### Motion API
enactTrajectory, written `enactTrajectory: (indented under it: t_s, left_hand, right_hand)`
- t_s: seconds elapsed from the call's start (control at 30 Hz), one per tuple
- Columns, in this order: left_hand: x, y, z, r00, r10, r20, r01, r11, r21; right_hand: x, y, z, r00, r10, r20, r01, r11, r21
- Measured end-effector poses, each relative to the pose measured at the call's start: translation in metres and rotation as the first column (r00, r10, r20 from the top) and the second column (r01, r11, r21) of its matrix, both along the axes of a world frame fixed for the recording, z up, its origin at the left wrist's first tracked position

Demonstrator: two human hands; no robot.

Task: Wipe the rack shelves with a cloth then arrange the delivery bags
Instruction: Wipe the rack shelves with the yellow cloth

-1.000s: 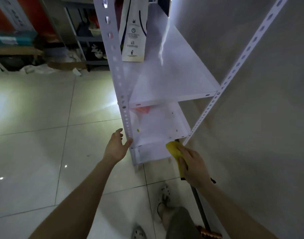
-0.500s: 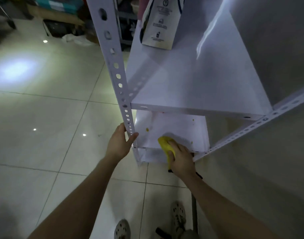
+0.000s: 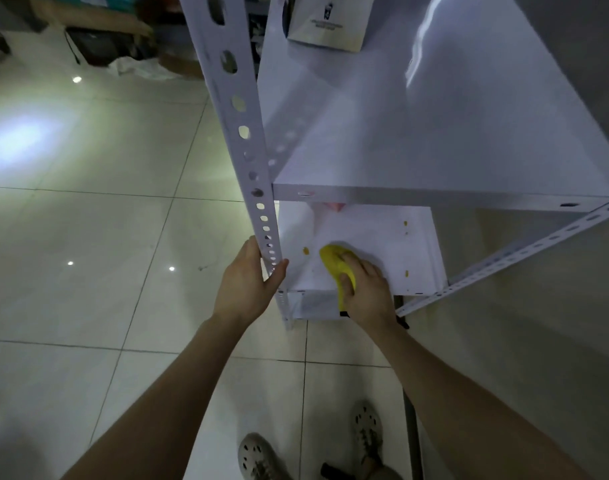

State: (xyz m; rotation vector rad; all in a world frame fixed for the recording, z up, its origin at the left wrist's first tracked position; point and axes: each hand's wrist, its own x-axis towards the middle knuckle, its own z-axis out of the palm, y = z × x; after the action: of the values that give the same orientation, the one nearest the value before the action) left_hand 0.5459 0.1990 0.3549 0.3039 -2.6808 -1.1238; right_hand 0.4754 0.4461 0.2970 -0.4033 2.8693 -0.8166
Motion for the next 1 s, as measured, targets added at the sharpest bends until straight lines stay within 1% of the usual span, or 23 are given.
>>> enactTrajectory:
  t_s: [0.07, 0.13, 0.2, 0.23, 0.3, 0.33, 0.47, 0.57, 0.63, 0.77, 1.0]
  left_hand:
    - [0.001, -0.003, -0.008, 1.0, -0.012, -0.025, 0.013, 1.0, 0.012]
    - [0.001, -0.001, -0.018, 0.999, 0.011, -0.035, -0.009, 0.999, 0.048]
    - [0.0, 0.002, -0.033, 0.999, 0.041, -0.027, -0.039, 0.997, 0.061]
    - [-0.001, 0.003, -0.043, 0.999, 0.05, -0.022, -0.049, 0.997, 0.051]
    - [-0.002, 0.006, -0.066, 0.998, 0.065, -0.01, -0.064, 0.997, 0.047]
    - [-0.002, 0.008, -0.079, 0.997, 0.08, -0.01, -0.079, 0.995, 0.055]
    - [0.001, 0.029, -0.125, 0.981, 0.177, -0.078, -0.169, 0.98, 0.101]
    - [-0.002, 0.043, -0.149, 0.954, 0.265, -0.139, -0.25, 0.961, 0.118]
    - [-0.008, 0.042, -0.156, 0.93, 0.289, -0.225, -0.276, 0.957, 0.087]
    - [-0.016, 0.032, -0.164, 0.909, 0.263, -0.324, -0.266, 0.963, 0.036]
    - [-0.027, 0.025, -0.172, 0.85, 0.228, -0.474, -0.273, 0.962, -0.028]
  right_hand:
    - [-0.006, -0.001, -0.001, 0.999, -0.018, -0.039, 0.018, 1.0, -0.014]
    - [-0.018, -0.001, -0.004, 0.995, -0.033, -0.098, 0.03, 0.999, -0.025]
    - [-0.034, 0.001, -0.012, 0.99, -0.022, -0.14, 0.023, 1.0, 0.007]
    - [-0.041, 0.003, -0.018, 0.991, 0.018, -0.136, -0.011, 0.998, 0.055]
    - [-0.049, 0.008, -0.036, 0.985, 0.146, -0.093, -0.131, 0.979, 0.154]
    - [-0.051, 0.014, -0.045, 0.977, 0.197, -0.084, -0.18, 0.968, 0.177]
    - [-0.058, 0.029, -0.063, 0.933, 0.309, -0.183, -0.269, 0.939, 0.216]
    - [-0.063, 0.021, -0.065, 0.938, 0.289, -0.193, -0.262, 0.953, 0.152]
    - [-0.067, 0.011, -0.066, 0.94, 0.265, -0.213, -0.241, 0.961, 0.134]
    - [-0.072, 0.0, -0.062, 0.932, 0.268, -0.242, -0.238, 0.96, 0.149]
    - [-0.076, -0.002, -0.065, 0.927, 0.238, -0.29, -0.225, 0.971, 0.077]
